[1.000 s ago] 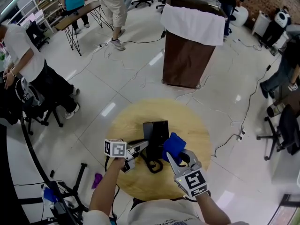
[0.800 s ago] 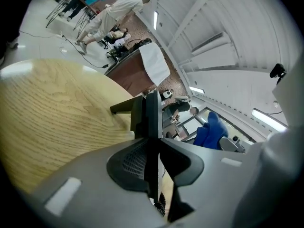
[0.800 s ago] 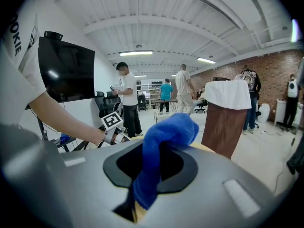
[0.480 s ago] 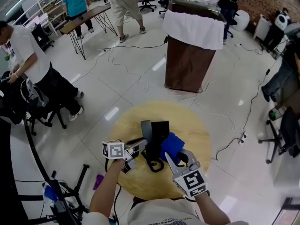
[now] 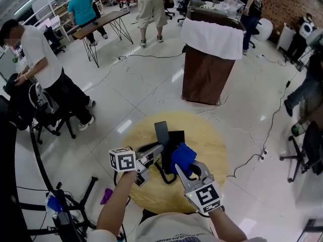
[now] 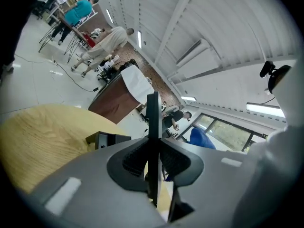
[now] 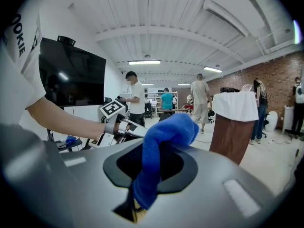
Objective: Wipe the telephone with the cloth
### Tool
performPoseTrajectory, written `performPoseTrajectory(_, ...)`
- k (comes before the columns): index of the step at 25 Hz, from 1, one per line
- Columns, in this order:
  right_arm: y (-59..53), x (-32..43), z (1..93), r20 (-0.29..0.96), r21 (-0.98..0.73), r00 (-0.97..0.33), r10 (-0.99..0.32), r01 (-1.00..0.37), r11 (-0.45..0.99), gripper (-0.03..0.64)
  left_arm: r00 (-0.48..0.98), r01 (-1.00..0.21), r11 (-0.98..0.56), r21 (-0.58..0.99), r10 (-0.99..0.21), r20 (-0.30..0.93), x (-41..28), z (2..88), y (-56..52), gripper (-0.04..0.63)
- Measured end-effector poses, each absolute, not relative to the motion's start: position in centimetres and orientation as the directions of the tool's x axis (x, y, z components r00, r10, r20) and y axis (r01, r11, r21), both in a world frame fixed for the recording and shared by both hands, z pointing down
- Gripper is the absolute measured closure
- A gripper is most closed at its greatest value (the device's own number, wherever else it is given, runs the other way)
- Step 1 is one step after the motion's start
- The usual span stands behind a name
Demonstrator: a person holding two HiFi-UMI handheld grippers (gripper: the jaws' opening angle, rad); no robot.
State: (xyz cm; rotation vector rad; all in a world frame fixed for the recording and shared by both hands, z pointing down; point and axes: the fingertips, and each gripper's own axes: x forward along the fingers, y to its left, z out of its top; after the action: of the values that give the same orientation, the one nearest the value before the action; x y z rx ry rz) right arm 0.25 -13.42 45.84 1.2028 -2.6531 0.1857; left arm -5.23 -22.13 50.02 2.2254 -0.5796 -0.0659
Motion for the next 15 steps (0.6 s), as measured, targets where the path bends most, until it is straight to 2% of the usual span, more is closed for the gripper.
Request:
performPoseTrajectory(7,-12.1,-1.1,45.0,0.240,-0.014,-0.671,-0.701,-0.724,0.689,0.555,0.863,-0.430,-0.578,0.694,-0.488,0.129,-5.5,46.7,-21.9,0.531)
performPoseTrajectory(15,-12.1,-2.2,44.9,0.213,-0.001,-0.686,-0.696,-0.712,0.702,0.555,0.856,-0.424,-0.598,0.680,-0.510,0.084,-5.5,44.0,-21.1,0.531)
